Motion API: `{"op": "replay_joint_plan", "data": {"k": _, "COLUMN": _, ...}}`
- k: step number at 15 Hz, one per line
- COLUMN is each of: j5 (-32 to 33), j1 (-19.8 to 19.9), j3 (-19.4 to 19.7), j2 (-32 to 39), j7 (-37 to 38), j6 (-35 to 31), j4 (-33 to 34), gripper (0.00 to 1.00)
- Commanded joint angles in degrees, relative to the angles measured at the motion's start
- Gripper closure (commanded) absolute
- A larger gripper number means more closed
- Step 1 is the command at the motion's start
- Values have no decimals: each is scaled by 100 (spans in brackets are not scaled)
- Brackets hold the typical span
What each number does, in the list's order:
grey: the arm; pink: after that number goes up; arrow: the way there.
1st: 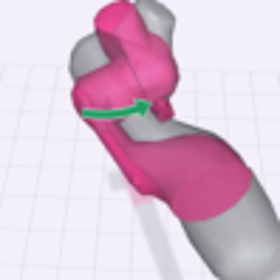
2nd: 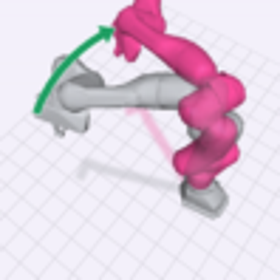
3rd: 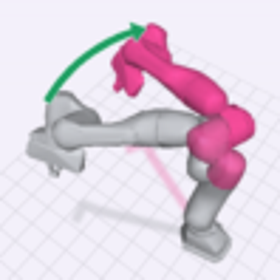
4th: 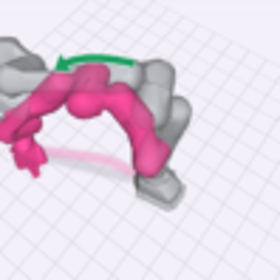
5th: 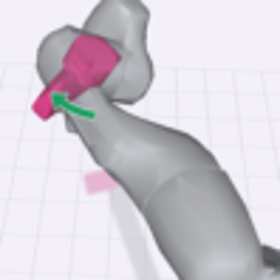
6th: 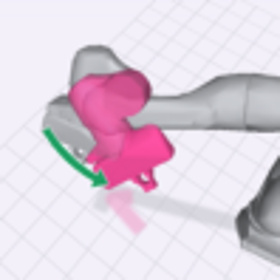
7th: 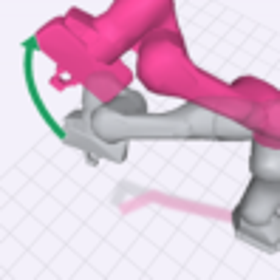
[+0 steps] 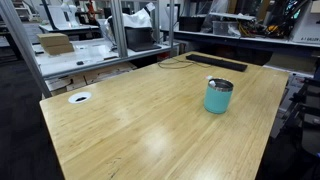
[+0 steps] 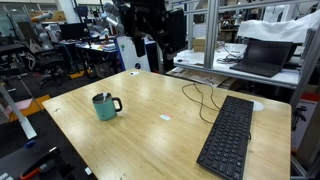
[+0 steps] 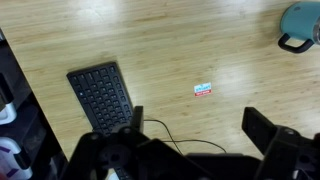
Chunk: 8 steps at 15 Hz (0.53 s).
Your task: Take the marker out of the green thermos and put it on the table
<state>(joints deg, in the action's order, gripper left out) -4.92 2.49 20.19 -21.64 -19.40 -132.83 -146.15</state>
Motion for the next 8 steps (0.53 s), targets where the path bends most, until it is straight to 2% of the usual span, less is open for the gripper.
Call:
{"op": "replay_joint_plan", "data": {"k": 1, "j5": -86, "j1": 173, "j3": -169, "j2": 18, "j7": -61, "j6": 17, "j4": 27, "gripper": 0}}
{"op": "replay_joint_plan", "data": {"k": 8, "j5": -86, "j1": 172, "j3": -169, "j2": 17, "j7": -61, "j6": 17, "j4": 63, "gripper": 0}}
